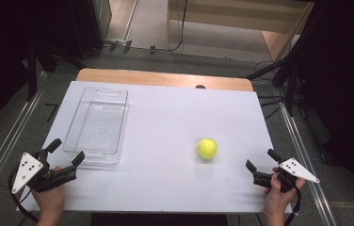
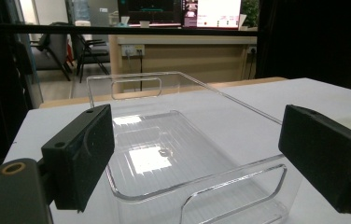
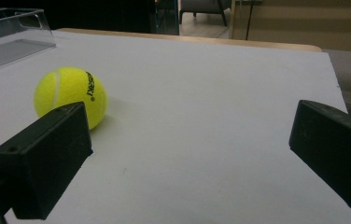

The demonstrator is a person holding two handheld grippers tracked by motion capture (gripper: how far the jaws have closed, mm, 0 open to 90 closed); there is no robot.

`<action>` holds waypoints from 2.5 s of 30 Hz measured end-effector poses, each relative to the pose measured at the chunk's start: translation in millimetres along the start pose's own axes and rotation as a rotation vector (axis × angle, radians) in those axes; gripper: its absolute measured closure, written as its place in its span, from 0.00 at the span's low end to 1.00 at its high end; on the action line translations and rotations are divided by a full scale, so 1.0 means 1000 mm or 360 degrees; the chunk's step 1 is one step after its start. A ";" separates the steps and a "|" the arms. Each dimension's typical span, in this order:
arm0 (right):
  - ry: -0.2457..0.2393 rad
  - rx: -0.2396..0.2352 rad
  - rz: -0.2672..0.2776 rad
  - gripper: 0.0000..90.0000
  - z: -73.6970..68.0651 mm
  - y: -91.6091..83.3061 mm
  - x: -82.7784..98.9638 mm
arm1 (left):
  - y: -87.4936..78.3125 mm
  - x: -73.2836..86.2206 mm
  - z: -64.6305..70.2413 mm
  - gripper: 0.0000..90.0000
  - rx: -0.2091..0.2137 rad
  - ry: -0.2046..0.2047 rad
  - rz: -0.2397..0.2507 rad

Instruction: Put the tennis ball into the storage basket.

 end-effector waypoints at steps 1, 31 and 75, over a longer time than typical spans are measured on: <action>0.0005 0.0002 -0.0004 0.00 0.000 0.000 0.000 | 0.000 0.000 0.000 0.12 0.0000 0.0003 -0.0001; -0.0090 -0.0020 -0.0148 0.00 -0.012 -0.003 -0.013 | 0.000 0.000 0.000 0.12 0.0003 -0.0001 0.0003; -0.0270 -0.0193 -0.0389 0.00 -0.043 0.019 -0.041 | 0.000 0.000 0.000 0.12 0.0003 0.0010 -0.0002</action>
Point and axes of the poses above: each handheld gripper's, and its own axes: y roughly forward along the jaws, x roughly out of its underside, z roughly to its right, the point moved 10 cm from there along y, roughly forward along the jaws, and after that the axes turned 10 degrees about -z, right-handed, at the moved point
